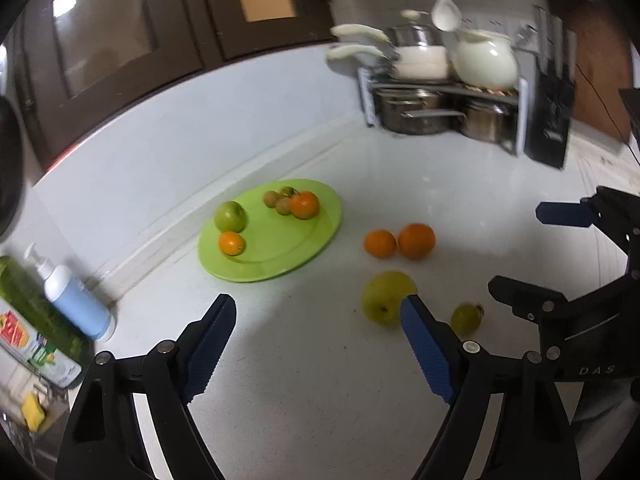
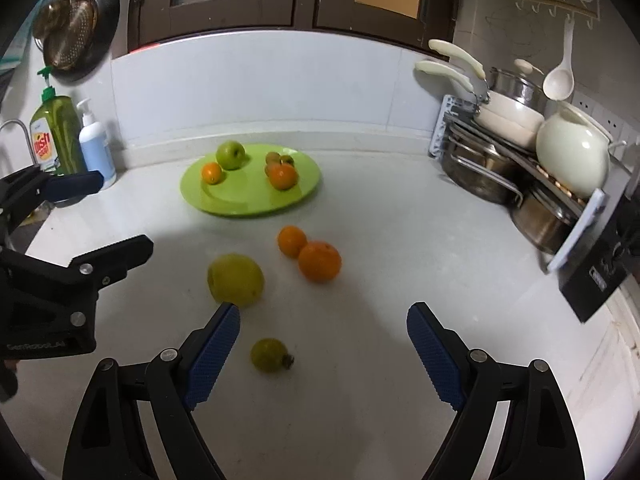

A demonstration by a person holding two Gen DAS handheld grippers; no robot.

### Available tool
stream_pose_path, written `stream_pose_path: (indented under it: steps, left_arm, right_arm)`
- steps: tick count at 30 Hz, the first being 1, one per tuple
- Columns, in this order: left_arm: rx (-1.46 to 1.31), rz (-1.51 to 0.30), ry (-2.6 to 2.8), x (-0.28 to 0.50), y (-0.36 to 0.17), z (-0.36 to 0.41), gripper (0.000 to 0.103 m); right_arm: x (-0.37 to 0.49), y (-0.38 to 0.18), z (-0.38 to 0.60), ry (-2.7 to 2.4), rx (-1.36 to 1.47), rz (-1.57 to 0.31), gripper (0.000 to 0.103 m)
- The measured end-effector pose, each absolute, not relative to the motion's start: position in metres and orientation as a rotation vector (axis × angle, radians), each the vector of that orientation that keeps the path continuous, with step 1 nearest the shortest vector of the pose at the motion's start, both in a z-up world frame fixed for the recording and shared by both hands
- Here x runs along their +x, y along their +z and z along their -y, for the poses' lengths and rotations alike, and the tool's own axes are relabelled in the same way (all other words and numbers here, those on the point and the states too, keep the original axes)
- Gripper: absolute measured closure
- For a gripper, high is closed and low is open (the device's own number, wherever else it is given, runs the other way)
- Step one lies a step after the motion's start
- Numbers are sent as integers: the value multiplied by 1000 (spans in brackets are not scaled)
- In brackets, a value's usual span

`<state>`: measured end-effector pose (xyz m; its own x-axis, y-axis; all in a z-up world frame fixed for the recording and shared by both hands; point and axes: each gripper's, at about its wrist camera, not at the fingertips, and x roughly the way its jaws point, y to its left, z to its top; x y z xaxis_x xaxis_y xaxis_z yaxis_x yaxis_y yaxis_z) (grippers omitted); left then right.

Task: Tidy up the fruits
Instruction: 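Withdraw both tools back toward the pear and green fruit on the counter, then grasp the large yellow-green pear with the left tool while the right tool grasps the small green fruit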

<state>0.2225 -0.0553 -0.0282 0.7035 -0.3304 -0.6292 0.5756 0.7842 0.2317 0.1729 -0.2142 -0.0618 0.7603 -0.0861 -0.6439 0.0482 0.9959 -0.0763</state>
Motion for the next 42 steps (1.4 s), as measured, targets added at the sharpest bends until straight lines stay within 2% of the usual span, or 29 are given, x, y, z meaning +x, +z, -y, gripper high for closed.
stream_pose_path:
  steps: [2,4,6,15,19,37,42]
  left_arm:
    - [466,-594,-557,222,-34,56,18]
    - [490,-587,-581,222,-39,56,18]
    - [509,-589,-618,224,-44,57,18]
    - [553,-585,-767,238,-63,68,26]
    - [575,-591,-815,247,-73,75,33]
    - [520,-682,-926,271,-91,106,46]
    - [526,-706,-927,275,-95,113,53]
  right_arm:
    - [170,-69,211,-91,-52,-718,17]
    - [169,-78,208,-111,-46,-738,24]
    - [168,-84,206,-116,-35,-753,25]
    - [169,-101,195,-99,-17,-777,42]
    - [176,-110,193,-92,-4,-801,49]
    - [190,-124,199,-51,67,-846,63]
    - [194,-125,203,-33,87,-853,68]
